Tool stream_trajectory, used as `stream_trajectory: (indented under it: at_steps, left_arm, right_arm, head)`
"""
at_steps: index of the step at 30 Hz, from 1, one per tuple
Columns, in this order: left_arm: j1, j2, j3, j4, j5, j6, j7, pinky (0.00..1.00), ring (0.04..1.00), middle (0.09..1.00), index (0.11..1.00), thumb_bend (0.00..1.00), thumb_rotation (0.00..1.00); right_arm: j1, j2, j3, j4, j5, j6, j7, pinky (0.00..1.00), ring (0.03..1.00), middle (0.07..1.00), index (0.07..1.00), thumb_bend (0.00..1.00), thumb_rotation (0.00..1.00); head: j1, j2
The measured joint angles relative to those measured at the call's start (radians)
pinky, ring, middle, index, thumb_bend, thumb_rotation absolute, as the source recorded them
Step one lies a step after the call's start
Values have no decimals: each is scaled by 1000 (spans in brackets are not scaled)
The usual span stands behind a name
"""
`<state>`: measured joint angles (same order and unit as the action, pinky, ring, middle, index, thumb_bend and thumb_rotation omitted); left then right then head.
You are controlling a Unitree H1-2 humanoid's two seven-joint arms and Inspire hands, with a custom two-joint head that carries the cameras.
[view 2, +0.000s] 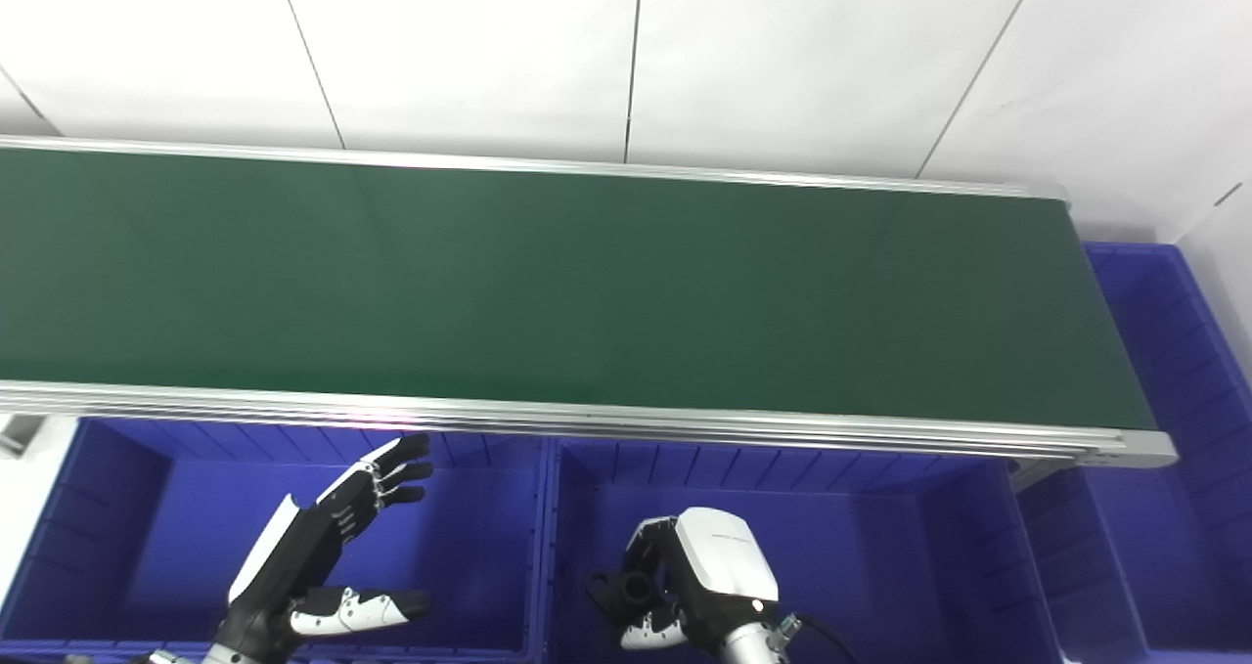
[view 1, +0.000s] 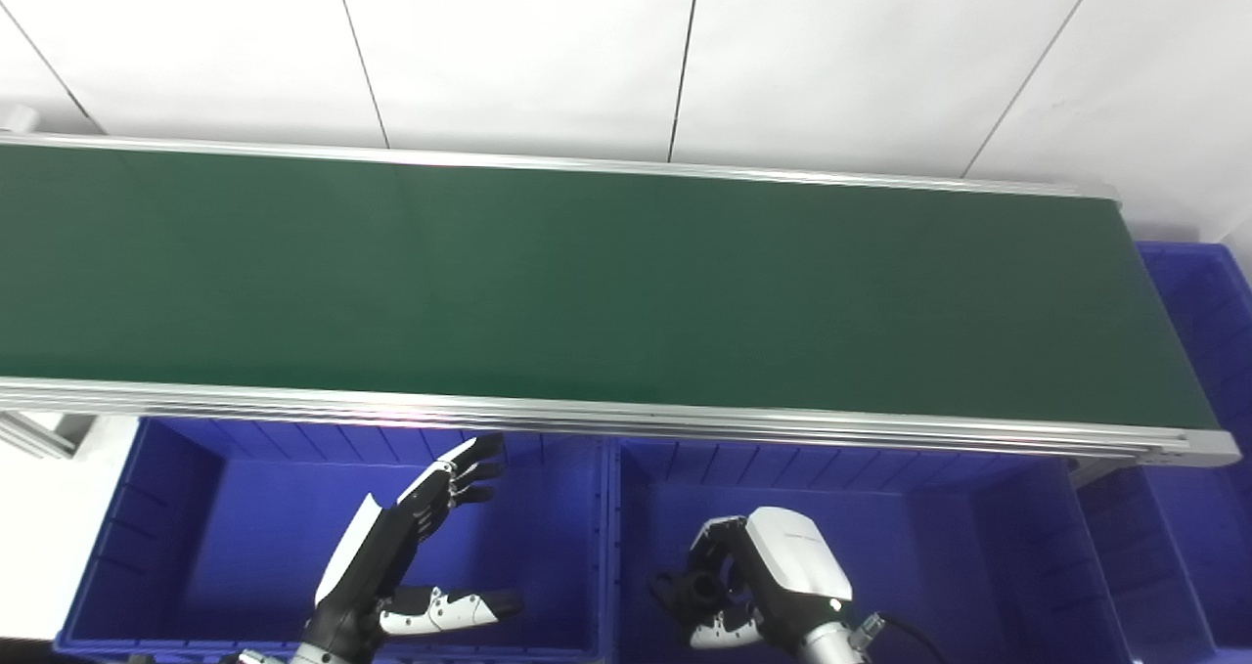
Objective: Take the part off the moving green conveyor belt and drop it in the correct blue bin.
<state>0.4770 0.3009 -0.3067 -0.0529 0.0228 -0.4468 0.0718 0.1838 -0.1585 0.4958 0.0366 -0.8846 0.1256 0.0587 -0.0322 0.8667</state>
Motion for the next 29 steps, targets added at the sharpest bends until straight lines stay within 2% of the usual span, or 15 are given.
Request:
stream_trajectory:
  at_steps: [3,9,17,22,25,29]
  left_arm:
    - [2,-13,20,-2,-12,0,-33,795,852,903,877,659,352]
    - [7,-42,70,-2,-21,0,-95,799,851,898,877,661,356]
    - [9,-75,118,-2,-30,0,-158,799,854,897,874,675,381]
    - [14,-77,129,-2,-30,0,-175,790,852,900,873,677,389]
    - [15,-80,133,-2,-30,0,-188,791,852,898,875,674,383]
    - [16,-93,143,-2,-30,0,-205,793,852,896,873,682,392]
  right_arm:
    - [5,18,-5,-3,17,-1,-32,732,845,888,867,635,118]
    - [57,32,-23,-47,90,-34,-121,792,877,917,892,637,234]
    - [121,41,-43,-137,175,-140,-220,755,866,901,894,617,330]
    - [160,40,-50,-177,237,-176,-221,766,868,894,890,617,326]
    - [179,42,-56,-181,298,-196,-220,710,819,868,879,622,338]
    - [204,47,-64,-177,382,-248,-218,696,801,850,871,619,378]
  head:
    - [2,3]
    - [3,5]
    - [5,5]
    - [5,5]
    - [11,3]
    - [14,3]
